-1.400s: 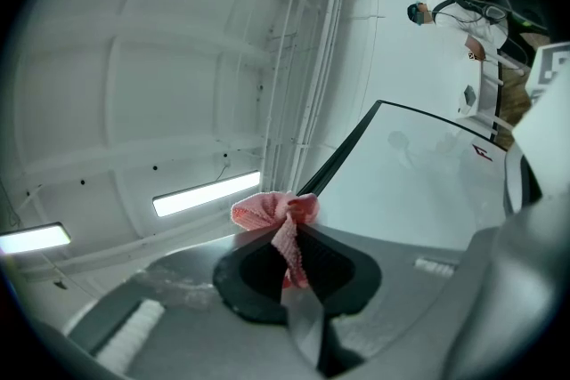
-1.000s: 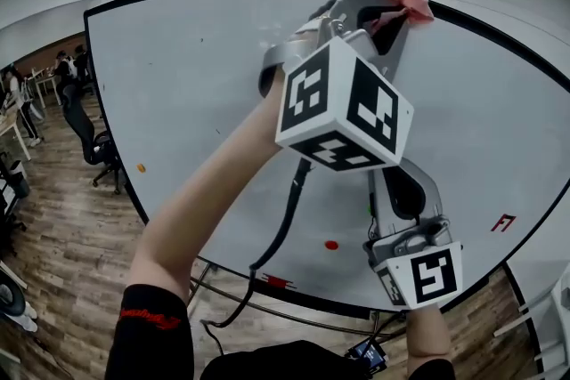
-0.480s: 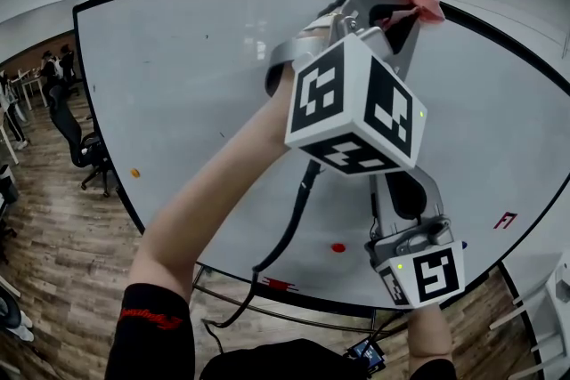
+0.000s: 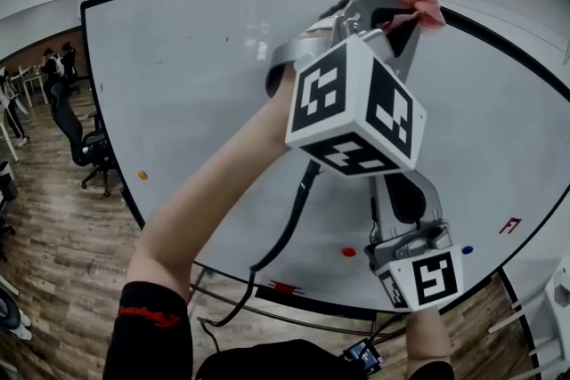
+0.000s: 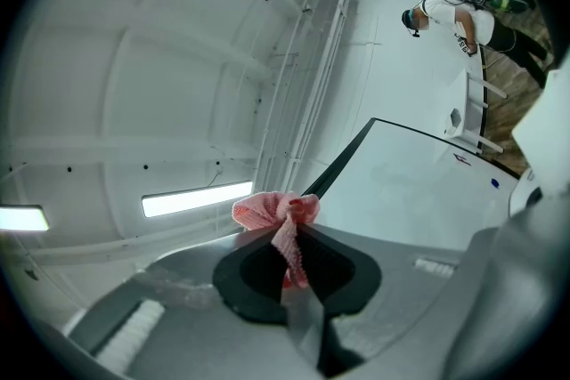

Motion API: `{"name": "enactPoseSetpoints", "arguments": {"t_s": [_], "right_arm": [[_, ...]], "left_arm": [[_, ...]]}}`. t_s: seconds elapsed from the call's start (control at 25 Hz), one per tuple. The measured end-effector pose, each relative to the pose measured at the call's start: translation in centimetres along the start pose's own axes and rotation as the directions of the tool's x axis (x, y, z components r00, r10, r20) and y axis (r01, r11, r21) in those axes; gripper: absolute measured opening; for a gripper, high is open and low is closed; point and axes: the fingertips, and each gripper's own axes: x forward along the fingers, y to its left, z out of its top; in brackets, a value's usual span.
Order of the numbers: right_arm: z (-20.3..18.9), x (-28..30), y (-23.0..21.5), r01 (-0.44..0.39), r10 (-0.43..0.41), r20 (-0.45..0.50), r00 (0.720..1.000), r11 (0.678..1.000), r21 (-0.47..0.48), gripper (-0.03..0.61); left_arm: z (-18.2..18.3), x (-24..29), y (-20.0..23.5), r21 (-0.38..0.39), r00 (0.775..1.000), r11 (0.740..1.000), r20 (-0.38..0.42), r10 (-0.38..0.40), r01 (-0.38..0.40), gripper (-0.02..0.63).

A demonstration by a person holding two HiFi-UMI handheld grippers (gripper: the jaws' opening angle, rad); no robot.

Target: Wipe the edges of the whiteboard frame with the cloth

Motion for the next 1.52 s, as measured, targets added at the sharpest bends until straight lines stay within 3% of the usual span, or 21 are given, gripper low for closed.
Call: {"name": "enactPoseSetpoints", "arguments": {"t_s": [1.52], "right_arm": [[0.1,4.9,5.9,0.066,-0.066,-0.002,0.998,0.998,-0.023,0.002]], "left_arm": [[-4.9,-4.5,5.4,0.0,1.0,1.0,0.019,-0.022,0.022,0.021]]}}
